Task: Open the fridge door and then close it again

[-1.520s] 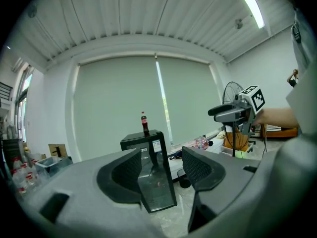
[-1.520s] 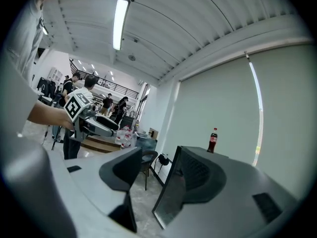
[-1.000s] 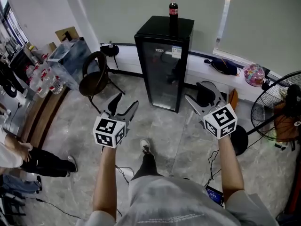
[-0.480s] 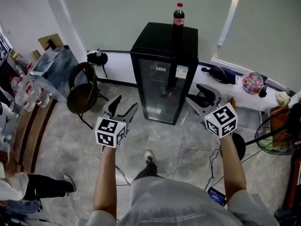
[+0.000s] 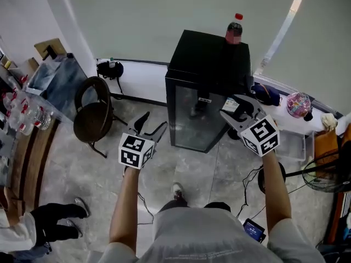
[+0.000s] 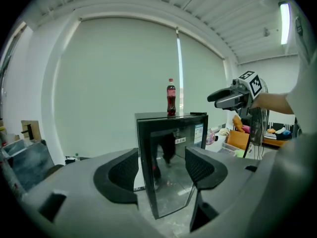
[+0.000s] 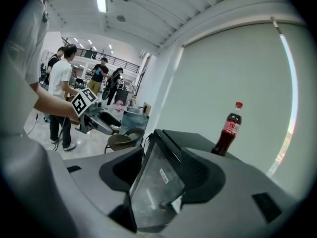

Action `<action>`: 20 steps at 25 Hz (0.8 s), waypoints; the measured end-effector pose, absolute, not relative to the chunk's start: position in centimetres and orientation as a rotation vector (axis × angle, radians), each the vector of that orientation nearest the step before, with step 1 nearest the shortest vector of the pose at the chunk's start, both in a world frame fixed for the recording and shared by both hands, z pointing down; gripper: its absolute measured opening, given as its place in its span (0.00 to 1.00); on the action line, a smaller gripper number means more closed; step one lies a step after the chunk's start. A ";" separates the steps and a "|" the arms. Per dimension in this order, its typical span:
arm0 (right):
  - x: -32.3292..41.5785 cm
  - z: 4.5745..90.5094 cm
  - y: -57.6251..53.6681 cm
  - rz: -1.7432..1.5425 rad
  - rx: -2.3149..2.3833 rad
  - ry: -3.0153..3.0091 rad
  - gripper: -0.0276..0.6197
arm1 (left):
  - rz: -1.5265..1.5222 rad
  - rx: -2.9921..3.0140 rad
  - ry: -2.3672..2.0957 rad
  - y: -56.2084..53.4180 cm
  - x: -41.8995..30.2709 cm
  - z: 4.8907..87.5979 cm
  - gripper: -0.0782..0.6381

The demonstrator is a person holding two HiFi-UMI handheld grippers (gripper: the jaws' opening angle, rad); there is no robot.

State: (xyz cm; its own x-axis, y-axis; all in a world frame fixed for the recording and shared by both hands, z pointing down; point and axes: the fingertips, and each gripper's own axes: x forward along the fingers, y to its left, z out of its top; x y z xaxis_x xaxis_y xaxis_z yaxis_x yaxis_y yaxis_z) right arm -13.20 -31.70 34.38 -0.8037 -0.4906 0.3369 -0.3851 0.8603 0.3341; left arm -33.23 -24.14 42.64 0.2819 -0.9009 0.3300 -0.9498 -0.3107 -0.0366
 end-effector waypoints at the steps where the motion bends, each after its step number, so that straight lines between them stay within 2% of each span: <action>1: -13.9 34.5 -32.4 -0.358 0.644 -2.602 0.41 | 0.435 2.373 -1.720 -24.8 -33.9 43.1 0.48; 11: -19.3 37.5 -37.9 -0.382 0.527 -2.433 0.41 | 0.453 2.370 -1.530 -30.1 -37.0 48.0 0.48; 20: -21.2 40.1 -41.9 -0.400 0.450 -2.313 0.41 | 0.544 2.375 -1.350 -36.2 -36.3 53.2 0.48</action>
